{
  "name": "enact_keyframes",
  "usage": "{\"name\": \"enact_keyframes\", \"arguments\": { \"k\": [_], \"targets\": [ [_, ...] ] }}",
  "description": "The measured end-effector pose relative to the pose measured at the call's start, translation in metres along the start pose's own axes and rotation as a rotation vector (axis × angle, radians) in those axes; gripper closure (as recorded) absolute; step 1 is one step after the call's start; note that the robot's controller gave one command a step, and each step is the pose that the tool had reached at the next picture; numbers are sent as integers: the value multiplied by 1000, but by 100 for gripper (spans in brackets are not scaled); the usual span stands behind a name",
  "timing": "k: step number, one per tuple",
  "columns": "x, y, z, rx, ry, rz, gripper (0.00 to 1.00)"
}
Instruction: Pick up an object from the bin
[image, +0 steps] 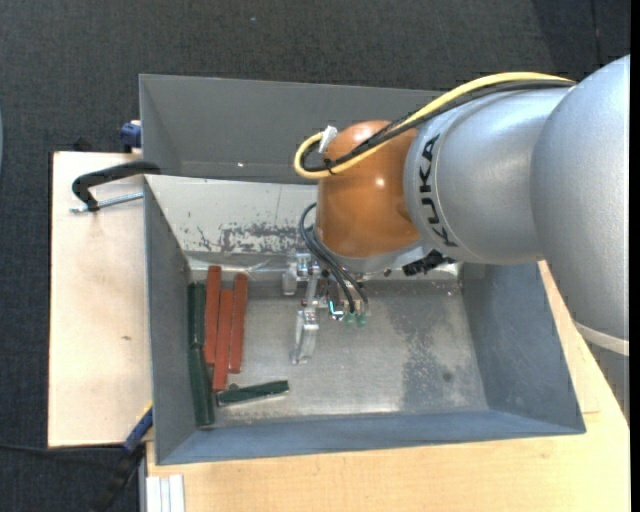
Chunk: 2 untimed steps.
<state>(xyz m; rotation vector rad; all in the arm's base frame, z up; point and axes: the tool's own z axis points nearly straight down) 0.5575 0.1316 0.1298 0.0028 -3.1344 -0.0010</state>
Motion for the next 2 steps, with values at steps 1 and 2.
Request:
{"name": "enact_keyframes", "arguments": {
  "k": [1, 2],
  "targets": [
    [-2, 0, -4, -1, -8, 2, 0],
    [13, 19, 1, 2, -12, -75, 0]
  ]
}}
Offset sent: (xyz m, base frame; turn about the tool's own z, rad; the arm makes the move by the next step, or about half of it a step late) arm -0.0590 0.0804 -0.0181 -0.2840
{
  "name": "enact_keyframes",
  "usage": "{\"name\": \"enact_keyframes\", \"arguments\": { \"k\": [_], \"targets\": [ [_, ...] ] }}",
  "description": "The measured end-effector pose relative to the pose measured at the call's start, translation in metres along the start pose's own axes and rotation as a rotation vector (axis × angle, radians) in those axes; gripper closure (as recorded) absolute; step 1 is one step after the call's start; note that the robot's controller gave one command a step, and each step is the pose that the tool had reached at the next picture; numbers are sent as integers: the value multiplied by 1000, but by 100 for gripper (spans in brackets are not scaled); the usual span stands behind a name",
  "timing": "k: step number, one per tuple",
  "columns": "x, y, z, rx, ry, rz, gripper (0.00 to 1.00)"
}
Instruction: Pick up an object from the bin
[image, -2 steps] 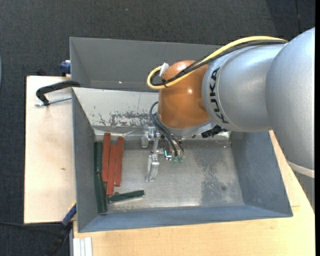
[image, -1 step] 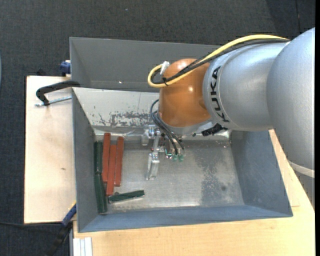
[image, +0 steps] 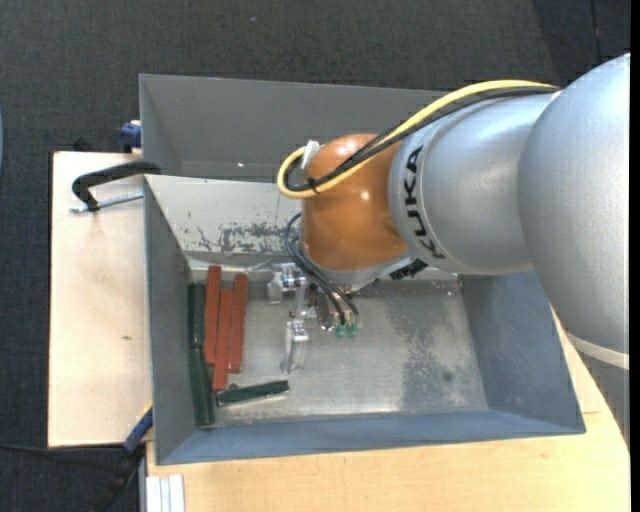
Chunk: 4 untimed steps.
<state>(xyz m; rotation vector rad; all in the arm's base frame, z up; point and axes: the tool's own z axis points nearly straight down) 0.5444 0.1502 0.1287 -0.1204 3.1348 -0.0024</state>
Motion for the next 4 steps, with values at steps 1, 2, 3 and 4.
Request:
{"name": "enact_keyframes", "arguments": {
  "k": [1, 2, 3, 4],
  "targets": [
    [35, 14, 38, -9, -1, -113, 0],
    [40, 4, 47, 1, 6, -50, 0],
    [42, 10, 57, -4, 5, -30, 100],
    [43, 10, 57, -4, 5, -30, 100]
  ]
}}
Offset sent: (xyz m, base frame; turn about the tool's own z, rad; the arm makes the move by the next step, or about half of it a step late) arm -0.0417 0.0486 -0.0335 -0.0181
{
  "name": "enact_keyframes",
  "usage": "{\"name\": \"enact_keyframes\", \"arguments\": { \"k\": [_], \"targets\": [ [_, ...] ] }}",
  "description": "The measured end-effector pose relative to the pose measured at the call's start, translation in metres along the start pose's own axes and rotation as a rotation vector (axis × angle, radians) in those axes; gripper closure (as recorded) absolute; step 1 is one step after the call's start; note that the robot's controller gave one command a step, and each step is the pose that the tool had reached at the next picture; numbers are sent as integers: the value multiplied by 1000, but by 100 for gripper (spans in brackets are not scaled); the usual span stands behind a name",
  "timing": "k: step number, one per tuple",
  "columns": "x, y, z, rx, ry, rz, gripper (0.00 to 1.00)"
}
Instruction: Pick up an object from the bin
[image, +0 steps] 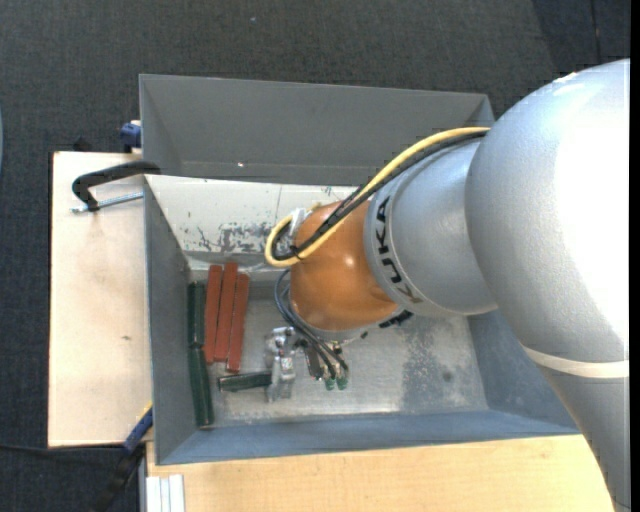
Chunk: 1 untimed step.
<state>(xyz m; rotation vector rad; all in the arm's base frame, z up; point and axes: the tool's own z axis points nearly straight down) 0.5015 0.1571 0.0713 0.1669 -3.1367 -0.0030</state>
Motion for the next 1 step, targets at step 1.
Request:
{"name": "enact_keyframes", "arguments": {
  "k": [1],
  "targets": [
    [-14, 0, -135, 0, -5, -9, 100]
  ]
}}
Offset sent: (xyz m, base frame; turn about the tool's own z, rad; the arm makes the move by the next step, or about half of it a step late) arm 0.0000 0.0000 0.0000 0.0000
